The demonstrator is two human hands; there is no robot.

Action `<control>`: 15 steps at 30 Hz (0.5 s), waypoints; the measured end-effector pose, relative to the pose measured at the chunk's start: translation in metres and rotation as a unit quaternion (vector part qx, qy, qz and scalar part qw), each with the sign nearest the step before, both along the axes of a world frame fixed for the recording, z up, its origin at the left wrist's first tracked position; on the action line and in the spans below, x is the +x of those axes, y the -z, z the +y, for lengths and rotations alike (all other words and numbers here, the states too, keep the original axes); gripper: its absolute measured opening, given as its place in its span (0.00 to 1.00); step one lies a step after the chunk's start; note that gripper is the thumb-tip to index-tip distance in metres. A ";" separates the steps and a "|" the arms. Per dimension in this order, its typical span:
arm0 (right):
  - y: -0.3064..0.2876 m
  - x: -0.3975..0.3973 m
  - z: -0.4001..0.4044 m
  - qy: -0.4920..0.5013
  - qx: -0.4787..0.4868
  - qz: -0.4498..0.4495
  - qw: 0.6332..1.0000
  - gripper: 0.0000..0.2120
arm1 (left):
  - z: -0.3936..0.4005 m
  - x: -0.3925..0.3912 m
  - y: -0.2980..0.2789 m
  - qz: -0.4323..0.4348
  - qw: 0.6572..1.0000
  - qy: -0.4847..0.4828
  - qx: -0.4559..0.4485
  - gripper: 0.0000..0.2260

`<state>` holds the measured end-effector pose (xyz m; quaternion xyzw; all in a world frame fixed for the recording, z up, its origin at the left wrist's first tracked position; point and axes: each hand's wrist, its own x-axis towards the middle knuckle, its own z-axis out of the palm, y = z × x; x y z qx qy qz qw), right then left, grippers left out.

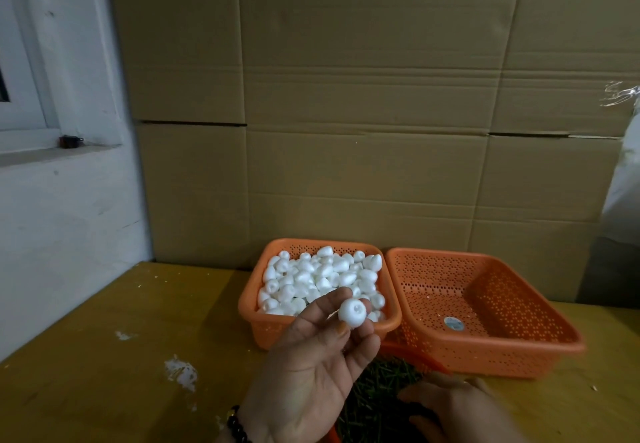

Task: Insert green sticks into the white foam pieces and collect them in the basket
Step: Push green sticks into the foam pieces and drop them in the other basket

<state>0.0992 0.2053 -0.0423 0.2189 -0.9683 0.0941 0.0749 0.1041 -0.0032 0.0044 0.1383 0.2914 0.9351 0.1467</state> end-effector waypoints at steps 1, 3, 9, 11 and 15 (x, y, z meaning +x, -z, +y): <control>-0.001 0.000 -0.001 -0.001 -0.003 0.003 1.000 0.18 | 0.000 0.001 -0.001 -0.006 1.000 0.002 0.004 0.24; -0.002 0.001 -0.003 -0.002 -0.006 0.004 1.000 0.16 | 0.000 0.001 -0.001 -0.014 1.000 0.004 0.009 0.25; -0.011 0.005 -0.007 0.005 -0.018 0.003 1.000 0.13 | 0.002 0.002 -0.003 -0.021 1.000 0.002 0.008 0.18; -0.014 0.006 -0.006 0.009 -0.029 -0.012 0.999 0.11 | 0.003 0.002 -0.001 -0.021 1.000 -0.004 -0.003 0.08; -0.019 0.005 -0.001 0.038 -0.110 -0.042 0.992 0.03 | 0.005 0.000 0.001 -0.040 0.999 -0.016 -0.010 0.11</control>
